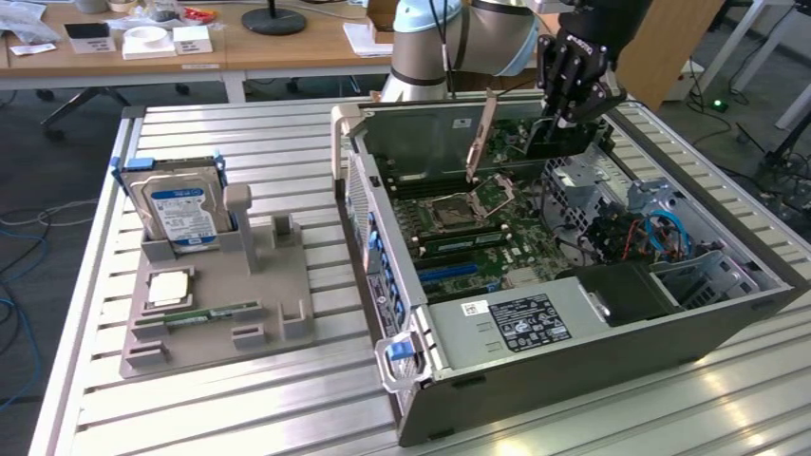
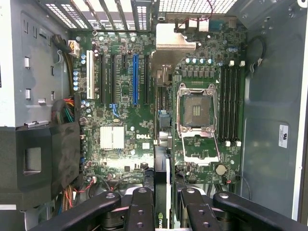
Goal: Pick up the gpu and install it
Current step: 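Insert the gpu into the slot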
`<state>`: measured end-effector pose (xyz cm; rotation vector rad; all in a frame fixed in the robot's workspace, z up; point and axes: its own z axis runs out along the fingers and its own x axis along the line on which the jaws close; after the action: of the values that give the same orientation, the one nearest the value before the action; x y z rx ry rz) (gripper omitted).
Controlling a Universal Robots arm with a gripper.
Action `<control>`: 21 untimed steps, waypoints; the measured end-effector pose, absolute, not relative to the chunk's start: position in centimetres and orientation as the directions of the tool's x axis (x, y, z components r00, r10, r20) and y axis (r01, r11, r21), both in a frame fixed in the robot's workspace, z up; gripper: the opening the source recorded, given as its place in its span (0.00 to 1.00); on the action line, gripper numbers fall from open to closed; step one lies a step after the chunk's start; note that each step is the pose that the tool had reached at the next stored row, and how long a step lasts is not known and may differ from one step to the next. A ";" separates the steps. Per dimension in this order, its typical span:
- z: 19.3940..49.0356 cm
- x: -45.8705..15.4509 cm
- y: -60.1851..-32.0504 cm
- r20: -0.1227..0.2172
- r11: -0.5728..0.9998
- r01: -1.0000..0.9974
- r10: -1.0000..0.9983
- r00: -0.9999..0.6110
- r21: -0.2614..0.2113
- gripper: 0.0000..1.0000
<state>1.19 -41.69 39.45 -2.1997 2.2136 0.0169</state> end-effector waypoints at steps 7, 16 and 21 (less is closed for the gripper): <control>39.3 1.2 -41.7 -0.023 0.006 -1.000 -1.000 -0.006 -0.007 0.26; 38.3 0.5 -41.7 -0.023 0.006 -1.000 -1.000 -0.006 -0.010 0.26; 38.0 -0.1 -42.5 -0.023 0.005 -1.000 -1.000 -0.005 -0.012 0.26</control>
<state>-0.11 -42.51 38.02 -2.1986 2.2098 0.0119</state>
